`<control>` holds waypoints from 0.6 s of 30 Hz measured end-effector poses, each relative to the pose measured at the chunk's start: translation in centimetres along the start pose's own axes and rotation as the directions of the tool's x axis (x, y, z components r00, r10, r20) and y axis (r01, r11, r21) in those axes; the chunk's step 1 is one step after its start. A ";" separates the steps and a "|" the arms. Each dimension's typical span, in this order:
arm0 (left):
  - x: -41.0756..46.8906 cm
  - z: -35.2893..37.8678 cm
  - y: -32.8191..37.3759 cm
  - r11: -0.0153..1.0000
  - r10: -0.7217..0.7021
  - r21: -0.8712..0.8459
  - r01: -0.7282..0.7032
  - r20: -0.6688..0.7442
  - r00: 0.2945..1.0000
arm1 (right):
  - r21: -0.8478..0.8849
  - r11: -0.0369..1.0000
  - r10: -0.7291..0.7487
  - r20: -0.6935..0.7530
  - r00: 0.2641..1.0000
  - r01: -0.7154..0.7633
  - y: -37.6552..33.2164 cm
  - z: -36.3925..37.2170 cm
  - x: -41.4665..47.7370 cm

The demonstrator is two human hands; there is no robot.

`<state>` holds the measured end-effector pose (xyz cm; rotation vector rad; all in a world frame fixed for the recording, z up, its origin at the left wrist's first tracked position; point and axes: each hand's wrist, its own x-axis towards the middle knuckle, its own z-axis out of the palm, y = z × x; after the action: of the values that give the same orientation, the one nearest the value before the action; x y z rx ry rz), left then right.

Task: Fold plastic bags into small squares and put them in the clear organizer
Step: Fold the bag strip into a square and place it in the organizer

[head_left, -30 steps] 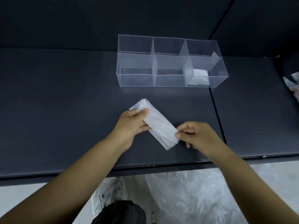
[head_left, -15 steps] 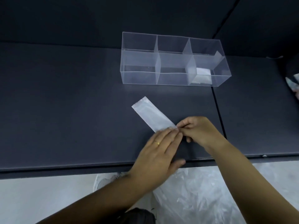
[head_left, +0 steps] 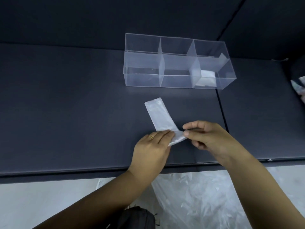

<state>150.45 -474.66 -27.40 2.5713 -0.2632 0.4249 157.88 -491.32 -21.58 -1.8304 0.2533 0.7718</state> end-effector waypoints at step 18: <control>6.6 -2.8 -4.8 0.485 -0.413 -0.520 0.703 0.572 0.709 | -0.268 0.908 -0.300 0.122 0.946 0.322 -1.9 1.4 5.5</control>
<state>157.21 -469.77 -25.00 1.7511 0.2861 -0.3922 162.53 -488.30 -23.78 -2.0400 -0.2115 0.6767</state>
